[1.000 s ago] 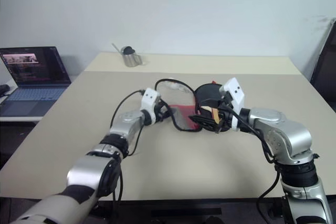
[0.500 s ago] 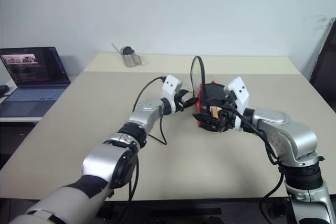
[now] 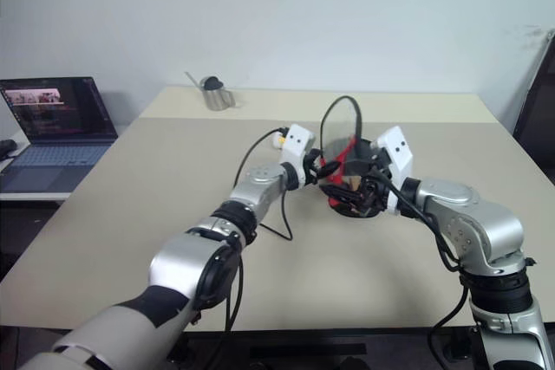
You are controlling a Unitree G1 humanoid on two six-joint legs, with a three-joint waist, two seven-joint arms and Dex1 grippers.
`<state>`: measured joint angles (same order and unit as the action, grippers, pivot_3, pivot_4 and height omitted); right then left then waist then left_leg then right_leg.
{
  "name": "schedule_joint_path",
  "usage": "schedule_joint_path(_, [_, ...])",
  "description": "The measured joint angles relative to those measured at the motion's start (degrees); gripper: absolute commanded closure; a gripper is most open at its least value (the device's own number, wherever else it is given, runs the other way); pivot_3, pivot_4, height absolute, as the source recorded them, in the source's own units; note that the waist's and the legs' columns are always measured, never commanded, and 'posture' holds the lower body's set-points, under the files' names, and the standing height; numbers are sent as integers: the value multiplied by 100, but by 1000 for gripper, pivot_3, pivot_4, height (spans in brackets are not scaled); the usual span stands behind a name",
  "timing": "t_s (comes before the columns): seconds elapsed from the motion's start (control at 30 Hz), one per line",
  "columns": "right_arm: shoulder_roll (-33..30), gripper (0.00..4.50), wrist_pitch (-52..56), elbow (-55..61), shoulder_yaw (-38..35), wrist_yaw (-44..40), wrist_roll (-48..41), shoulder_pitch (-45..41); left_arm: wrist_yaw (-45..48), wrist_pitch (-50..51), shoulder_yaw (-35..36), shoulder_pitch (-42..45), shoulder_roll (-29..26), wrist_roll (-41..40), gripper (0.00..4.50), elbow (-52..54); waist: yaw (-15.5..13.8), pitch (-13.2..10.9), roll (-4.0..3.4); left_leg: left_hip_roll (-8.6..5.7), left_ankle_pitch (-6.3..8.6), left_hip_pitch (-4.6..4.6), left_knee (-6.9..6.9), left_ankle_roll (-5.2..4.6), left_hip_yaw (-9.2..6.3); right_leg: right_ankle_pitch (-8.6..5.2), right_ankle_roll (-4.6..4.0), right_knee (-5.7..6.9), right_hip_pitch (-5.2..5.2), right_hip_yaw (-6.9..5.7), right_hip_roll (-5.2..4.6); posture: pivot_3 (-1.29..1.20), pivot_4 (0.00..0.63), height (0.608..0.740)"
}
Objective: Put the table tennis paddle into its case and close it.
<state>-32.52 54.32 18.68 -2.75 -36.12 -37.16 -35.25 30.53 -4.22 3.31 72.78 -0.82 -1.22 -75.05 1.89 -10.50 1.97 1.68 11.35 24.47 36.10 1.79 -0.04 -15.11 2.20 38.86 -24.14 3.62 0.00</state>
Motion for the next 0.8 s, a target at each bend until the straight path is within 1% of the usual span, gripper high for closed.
schedule_joint_path(0.1, [-4, 39, 3, 37, -1, 49, -2, 36, -23, 0, 57, 48, 80, -5, 1246, -1, 6, 0, 0, 1, 0, -2, -1, 0, 0, 0, 0, 1, 0, 0, 2, 0, 150, 740])
schedule_joint_path(0.23, [-21, 39, 12, 36, -56, 151, 1, 59, 194, 0, 167, 48, -4, -47, 1246, 0, 12, 0, 0, 1, 0, -3, 0, 0, 0, 0, 0, 4, 0, 1, 2, 0, 150, 740])
schedule_joint_path(0.37, [-27, 39, 13, -149, -56, 278, 62, 33, 858, -6, 275, 18, -361, -170, 1246, 59, 22, 0, 0, 2, -1, -4, 0, 0, 0, 0, -1, 5, 0, 0, 4, 0, 150, 740])
schedule_joint_path(0.47, [8, 39, -21, -519, -40, 371, 235, -45, 1502, -37, 385, -245, -702, -369, 1246, 510, 31, 0, -1, 3, -1, -4, -1, 1, 2, 2, -3, 6, 0, 3, 3, 0, 150, 740])
schedule_joint_path(0.53, [130, 39, -162, -922, 13, 445, 452, -213, 2025, 65, 397, -683, -970, -584, 1246, 1205, 59, 1, -1, 5, -1, -7, -2, 1, 6, 14, -25, 7, 0, 8, 3, 0, 150, 740])
schedule_joint_path(0.6, [386, 39, -504, -1576, 131, 599, 781, -514, 2491, 361, 357, -1436, -1308, -789, 1246, 2346, 143, 2, -4, 8, -1, -16, -5, 1, 14, 16, -29, 12, 1, 16, 4, 0, 150, 740])
schedule_joint_path(0.7, [690, 39, -1013, -2683, 193, 792, 1215, -911, 2652, 954, 322, -2450, -1771, -961, 1246, 3743, 180, 1, -4, 15, -2, -20, -4, 1, 9, 18, -31, 17, 0, 14, 7, 0, 150, 740])
schedule_joint_path(0.8, [923, 39, -1500, -3725, 302, 855, 1640, -1287, 2635, 1794, 359, -3124, -2046, -1352, 1246, 5162, 136, 1, -4, 13, -2, -12, 2, 1, 7, 18, -31, 16, 1, 11, 4, 0, 150, 740])
